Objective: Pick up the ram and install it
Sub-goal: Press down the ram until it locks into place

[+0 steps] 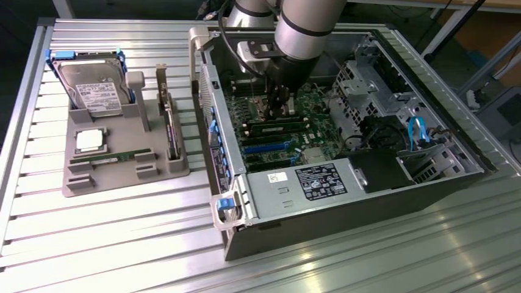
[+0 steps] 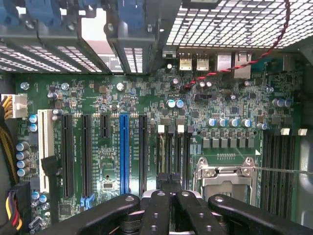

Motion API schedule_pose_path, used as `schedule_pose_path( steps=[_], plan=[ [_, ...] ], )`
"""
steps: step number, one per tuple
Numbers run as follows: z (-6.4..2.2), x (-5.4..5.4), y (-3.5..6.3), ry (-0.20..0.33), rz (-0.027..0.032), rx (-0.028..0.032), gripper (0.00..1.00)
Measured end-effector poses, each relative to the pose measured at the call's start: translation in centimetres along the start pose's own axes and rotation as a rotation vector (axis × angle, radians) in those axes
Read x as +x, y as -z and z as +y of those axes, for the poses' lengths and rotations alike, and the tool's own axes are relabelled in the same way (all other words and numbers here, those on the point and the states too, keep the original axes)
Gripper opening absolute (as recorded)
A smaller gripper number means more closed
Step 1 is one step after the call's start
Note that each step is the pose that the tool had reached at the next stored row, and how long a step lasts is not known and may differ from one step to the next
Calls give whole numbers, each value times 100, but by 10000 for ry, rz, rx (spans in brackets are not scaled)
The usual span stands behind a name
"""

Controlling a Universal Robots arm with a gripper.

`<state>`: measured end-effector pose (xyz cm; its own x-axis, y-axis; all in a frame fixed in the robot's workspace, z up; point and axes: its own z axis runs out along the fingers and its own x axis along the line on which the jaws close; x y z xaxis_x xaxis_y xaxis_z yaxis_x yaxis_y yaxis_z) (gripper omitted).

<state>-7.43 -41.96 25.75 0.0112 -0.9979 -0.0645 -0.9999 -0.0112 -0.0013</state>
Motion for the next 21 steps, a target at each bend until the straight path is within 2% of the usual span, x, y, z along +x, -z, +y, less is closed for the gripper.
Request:
schedule_pose_path(
  steps=[15,21],
  plan=[
    [36,0,-1,0,0,15,10],
    [52,3,-34,0,0,15,10]
  ],
)
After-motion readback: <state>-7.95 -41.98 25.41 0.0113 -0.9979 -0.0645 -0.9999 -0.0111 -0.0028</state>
